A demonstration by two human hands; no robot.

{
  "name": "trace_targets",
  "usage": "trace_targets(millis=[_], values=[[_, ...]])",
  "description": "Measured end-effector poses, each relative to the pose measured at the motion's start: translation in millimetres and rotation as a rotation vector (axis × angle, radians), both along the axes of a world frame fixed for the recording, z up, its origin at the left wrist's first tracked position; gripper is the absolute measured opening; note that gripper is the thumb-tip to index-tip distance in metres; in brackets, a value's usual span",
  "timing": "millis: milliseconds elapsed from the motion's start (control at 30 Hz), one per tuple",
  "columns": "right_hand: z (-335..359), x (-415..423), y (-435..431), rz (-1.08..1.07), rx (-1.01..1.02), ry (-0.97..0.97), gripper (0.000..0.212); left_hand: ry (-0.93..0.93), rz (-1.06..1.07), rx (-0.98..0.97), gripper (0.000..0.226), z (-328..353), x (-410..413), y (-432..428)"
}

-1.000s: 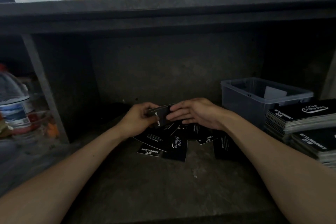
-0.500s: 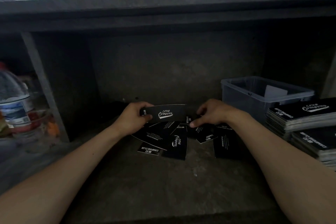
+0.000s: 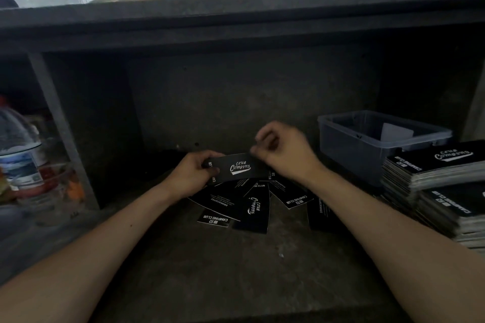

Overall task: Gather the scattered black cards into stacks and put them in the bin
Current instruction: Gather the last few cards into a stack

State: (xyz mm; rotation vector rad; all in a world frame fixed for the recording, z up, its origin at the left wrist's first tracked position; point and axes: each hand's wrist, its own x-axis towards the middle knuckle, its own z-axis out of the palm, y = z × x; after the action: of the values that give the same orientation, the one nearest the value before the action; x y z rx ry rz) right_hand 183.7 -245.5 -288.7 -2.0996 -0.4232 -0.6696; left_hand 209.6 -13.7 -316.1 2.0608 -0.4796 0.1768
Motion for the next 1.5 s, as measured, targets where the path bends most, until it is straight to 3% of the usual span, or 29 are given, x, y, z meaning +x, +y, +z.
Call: trace_targets(millis=[100, 200, 267, 333, 433, 567, 633, 767, 833, 967, 1033, 1233, 1333, 1500], values=[[-11.3, -0.9, 14.7, 0.178, -0.105, 0.391, 0.041, 0.006, -0.031, 0.018, 0.038, -0.7, 0.6, 1.9], [-8.4, 9.6, -1.1, 0.062, 0.013, 0.243, 0.007, 0.042, -0.046, -0.019, 0.043, -1.0, 2.7, 2.5], [-6.3, 14.3, -17.6, -0.146, -0.148, 0.2, 0.044, 0.056, -0.047, -0.027, 0.046, -1.4, 2.8, 1.9], [-10.7, 13.6, -24.4, -0.221, -0.273, 0.287, 0.074, 0.079, -0.049, -0.05, 0.045, -1.5, 2.0, 0.1], [-15.8, 11.8, -19.3, -0.218, -0.297, 0.332, 0.074, 0.084, -0.067, -0.079, 0.039, 0.8, -1.8, -6.2], [-10.8, 10.5, -3.7, -0.283, -0.315, 0.219, 0.089, 0.015, -0.167, -0.035, 0.026, 2.7, -11.7, -13.8], [-8.1, 11.9, 1.4, -0.217, -0.281, 0.22, 0.087, -0.074, -0.163, 0.047, 0.027, 1.1, -13.7, -15.0], [18.9, 13.4, -21.0, -0.185, -0.159, 0.387, 0.056, -0.103, -0.104, 0.041, 0.037, 2.5, -10.1, -8.4], [36.1, 2.4, -42.4, -0.254, -0.331, 0.519, 0.057, -0.095, -0.095, 0.027, 0.041, 4.0, -7.8, -4.4], [51.3, -31.6, -61.8, -0.224, -0.793, 0.916, 0.097, -0.098, -0.137, 0.073, 0.041, 1.8, -9.1, -5.7], [50.9, -40.1, -56.1, -0.205, -0.932, 1.025, 0.105, -0.127, -0.148, 0.123, 0.038, 1.0, -9.8, -6.6], [46.9, -47.2, -51.9, -0.224, -0.981, 1.034, 0.107, -0.131, -0.123, 0.113, 0.04, 1.2, -11.3, -5.6], [47.9, -57.6, -49.7, -0.27, -0.97, 0.991, 0.097, -0.121, -0.122, 0.112, 0.037, 3.6, -14.2, -7.5], [86.1, -71.1, -53.6, -0.24, -0.668, 0.783, 0.018, -0.033, -0.081, 0.006, 0.031, 7.0, -12.2, -3.7]])
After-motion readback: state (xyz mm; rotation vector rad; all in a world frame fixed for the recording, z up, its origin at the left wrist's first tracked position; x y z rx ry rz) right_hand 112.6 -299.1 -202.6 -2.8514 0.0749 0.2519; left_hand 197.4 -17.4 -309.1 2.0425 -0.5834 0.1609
